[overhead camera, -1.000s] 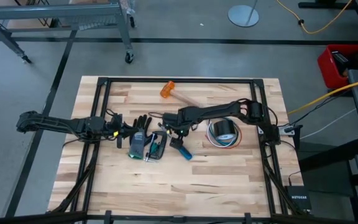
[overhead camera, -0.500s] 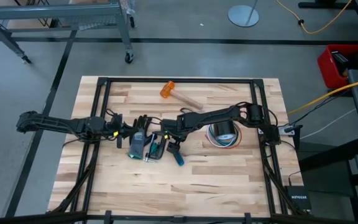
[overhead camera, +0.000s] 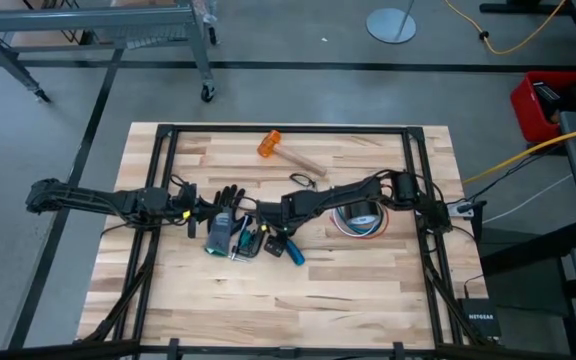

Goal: Coil cords
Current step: Move the chisel to the top of the table, then uncoil the green wire from the spool

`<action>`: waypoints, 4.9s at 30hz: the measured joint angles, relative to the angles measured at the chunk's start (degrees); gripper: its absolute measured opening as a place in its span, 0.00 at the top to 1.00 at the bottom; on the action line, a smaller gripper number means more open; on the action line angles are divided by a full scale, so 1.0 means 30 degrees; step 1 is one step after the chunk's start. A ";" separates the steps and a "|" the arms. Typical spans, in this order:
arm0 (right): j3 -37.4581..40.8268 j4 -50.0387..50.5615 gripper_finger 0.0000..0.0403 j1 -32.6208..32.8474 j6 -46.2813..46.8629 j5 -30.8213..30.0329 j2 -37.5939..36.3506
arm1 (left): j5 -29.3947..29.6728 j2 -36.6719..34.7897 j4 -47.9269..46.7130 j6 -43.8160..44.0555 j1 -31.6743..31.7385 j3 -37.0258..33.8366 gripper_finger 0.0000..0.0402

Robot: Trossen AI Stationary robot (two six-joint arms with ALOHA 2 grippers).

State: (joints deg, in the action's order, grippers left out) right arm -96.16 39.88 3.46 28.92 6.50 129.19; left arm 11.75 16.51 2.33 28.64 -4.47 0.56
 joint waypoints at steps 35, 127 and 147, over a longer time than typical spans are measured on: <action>0.0067 -0.3516 0.69 -0.6611 -0.4865 -0.1810 0.0096 | 0.0000 0.0007 0.0000 0.0033 0.0000 0.0000 0.98; -0.4923 0.6037 0.35 -0.2876 -0.7780 0.1705 0.0042 | -0.2142 1.1519 0.7865 1.1605 -0.4320 0.1517 0.66; -0.4923 0.6847 0.35 -0.1239 -0.9818 0.2361 0.0042 | -0.1629 1.7745 0.7921 1.4624 -0.4313 0.4453 0.70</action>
State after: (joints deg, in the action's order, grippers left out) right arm -110.93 60.43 -0.25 -0.54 13.58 129.32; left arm 6.86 69.75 26.09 72.51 -17.41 13.92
